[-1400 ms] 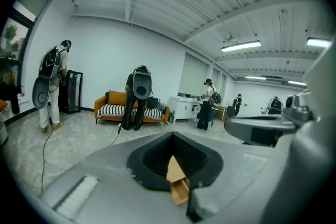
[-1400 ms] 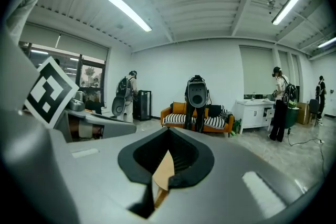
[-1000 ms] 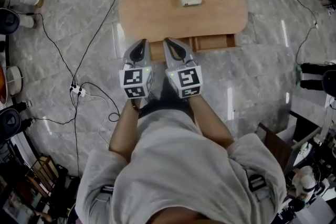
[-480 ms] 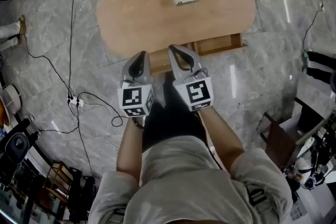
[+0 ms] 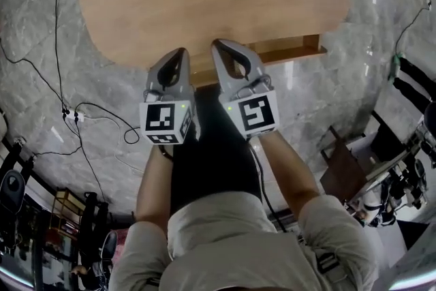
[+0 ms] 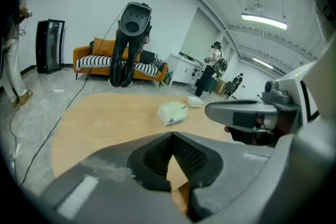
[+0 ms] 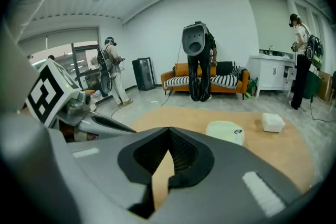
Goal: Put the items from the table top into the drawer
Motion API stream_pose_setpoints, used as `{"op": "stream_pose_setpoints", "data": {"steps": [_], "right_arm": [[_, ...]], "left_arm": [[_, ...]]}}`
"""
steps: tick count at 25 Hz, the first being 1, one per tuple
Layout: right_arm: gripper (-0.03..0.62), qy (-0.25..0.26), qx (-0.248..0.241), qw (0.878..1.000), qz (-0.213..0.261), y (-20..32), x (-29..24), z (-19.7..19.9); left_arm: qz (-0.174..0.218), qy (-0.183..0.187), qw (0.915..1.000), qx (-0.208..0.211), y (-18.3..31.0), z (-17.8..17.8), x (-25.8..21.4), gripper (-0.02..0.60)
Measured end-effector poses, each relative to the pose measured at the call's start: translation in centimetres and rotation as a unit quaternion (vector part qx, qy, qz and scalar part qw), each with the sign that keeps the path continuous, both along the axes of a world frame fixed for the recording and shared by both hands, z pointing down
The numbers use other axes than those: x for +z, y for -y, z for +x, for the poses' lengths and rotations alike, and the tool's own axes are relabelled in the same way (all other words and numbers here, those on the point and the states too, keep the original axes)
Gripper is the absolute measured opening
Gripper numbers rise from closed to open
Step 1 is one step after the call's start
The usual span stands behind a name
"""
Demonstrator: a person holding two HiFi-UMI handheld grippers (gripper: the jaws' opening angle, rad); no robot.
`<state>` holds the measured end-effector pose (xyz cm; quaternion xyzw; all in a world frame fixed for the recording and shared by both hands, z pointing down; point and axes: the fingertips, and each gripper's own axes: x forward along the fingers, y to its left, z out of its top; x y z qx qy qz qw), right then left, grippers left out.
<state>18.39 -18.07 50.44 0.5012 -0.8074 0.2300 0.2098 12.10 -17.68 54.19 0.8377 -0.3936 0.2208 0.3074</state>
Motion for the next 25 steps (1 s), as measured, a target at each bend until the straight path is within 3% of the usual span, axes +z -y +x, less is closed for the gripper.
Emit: {"op": "stream_pose_setpoints", "data": {"steps": [6, 11, 12, 13, 14, 21, 25], "right_arm": [[0.007, -0.072, -0.022, 0.997, 0.0, 5.2, 4.2, 4.1], [0.009, -0.168, -0.071, 0.982, 0.039, 10.5, 5.3, 7.9], [0.078, -0.186, -0.09, 0.978, 0.04, 11.5, 5.6, 8.5], [0.211, -0.207, -0.11, 0.971, 0.036, 12.4, 6.1, 9.0], [0.244, -0.23, -0.129, 0.964, 0.029, 13.2, 6.7, 9.5], [0.3, -0.351, -0.253, 0.901, -0.041, 16.9, 12.6, 12.6], [0.308, -0.377, -0.288, 0.877, -0.07, 17.6, 14.9, 12.8]], "left_arm": [[-0.004, -0.005, 1.0, 0.006, 2.9, 2.8, 2.9, 0.018], [0.001, -0.006, 1.0, 0.008, 4.7, 3.6, 4.3, 0.018], [0.0, -0.005, 1.0, 0.006, 4.9, 3.5, 4.4, 0.018], [-0.002, -0.005, 1.0, 0.003, 5.0, 3.4, 4.6, 0.018], [-0.004, -0.005, 1.0, 0.0, 5.0, 3.3, 4.7, 0.018], [-0.016, -0.002, 0.9998, -0.011, 5.1, 2.8, 5.8, 0.018], [-0.026, -0.002, 0.9993, -0.026, 4.7, 2.1, 5.9, 0.018]]}}
